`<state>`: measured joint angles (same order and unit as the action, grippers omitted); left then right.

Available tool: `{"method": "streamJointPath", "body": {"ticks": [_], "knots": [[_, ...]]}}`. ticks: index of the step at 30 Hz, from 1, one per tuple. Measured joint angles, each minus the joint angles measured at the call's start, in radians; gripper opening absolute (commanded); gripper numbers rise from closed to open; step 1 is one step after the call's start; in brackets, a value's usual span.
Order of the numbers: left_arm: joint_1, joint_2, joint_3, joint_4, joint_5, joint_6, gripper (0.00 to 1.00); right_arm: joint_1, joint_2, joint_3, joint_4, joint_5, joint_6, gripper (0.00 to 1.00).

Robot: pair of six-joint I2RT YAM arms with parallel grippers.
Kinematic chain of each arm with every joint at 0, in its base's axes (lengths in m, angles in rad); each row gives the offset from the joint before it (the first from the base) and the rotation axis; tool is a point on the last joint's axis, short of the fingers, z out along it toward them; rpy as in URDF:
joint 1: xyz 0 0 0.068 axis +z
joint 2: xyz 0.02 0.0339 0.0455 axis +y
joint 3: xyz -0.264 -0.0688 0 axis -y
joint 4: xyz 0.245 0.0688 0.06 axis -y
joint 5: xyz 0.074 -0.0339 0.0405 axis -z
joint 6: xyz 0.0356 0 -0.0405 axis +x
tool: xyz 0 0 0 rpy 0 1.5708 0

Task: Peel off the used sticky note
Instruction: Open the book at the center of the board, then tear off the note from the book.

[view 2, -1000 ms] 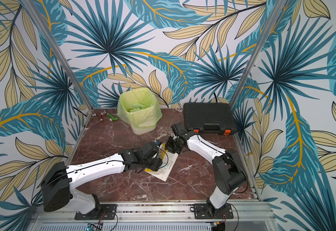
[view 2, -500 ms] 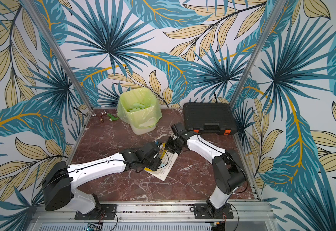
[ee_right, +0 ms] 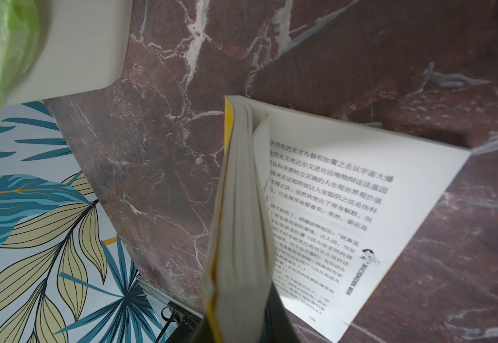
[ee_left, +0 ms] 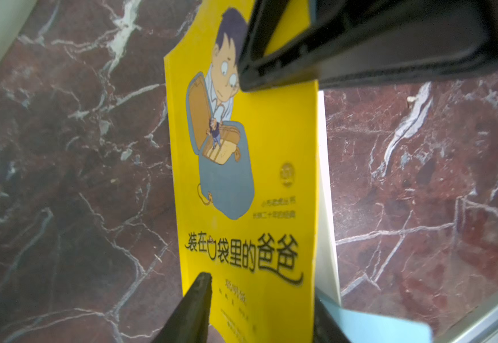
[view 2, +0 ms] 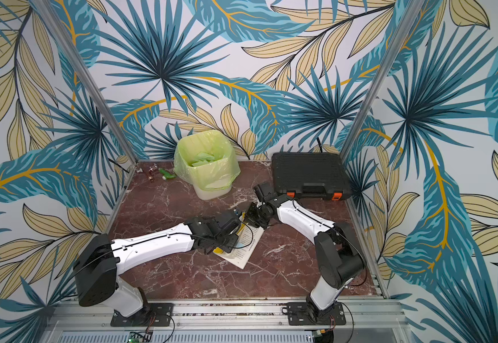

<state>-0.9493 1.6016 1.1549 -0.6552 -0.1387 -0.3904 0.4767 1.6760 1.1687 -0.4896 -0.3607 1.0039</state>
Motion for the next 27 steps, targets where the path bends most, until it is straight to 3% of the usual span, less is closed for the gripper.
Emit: {"method": "streamJointPath", "body": {"ticks": [3,13,20,27], "knots": [[0.000,0.005,0.006,0.000,0.013,0.019,0.00,-0.001,0.000,0.000,-0.001,-0.004,-0.001,0.22],[0.040,-0.018,-0.086,0.129,0.128,-0.010,0.00,-0.060,-0.054,-0.087,-0.001,-0.003,-0.099,0.65],[0.080,-0.032,-0.180,0.255,0.228,-0.058,0.00,-0.135,-0.245,-0.288,0.060,-0.019,-0.228,0.68],[0.122,-0.033,-0.238,0.376,0.287,-0.113,0.00,-0.119,-0.259,-0.514,0.165,-0.167,-0.320,0.68]]}}
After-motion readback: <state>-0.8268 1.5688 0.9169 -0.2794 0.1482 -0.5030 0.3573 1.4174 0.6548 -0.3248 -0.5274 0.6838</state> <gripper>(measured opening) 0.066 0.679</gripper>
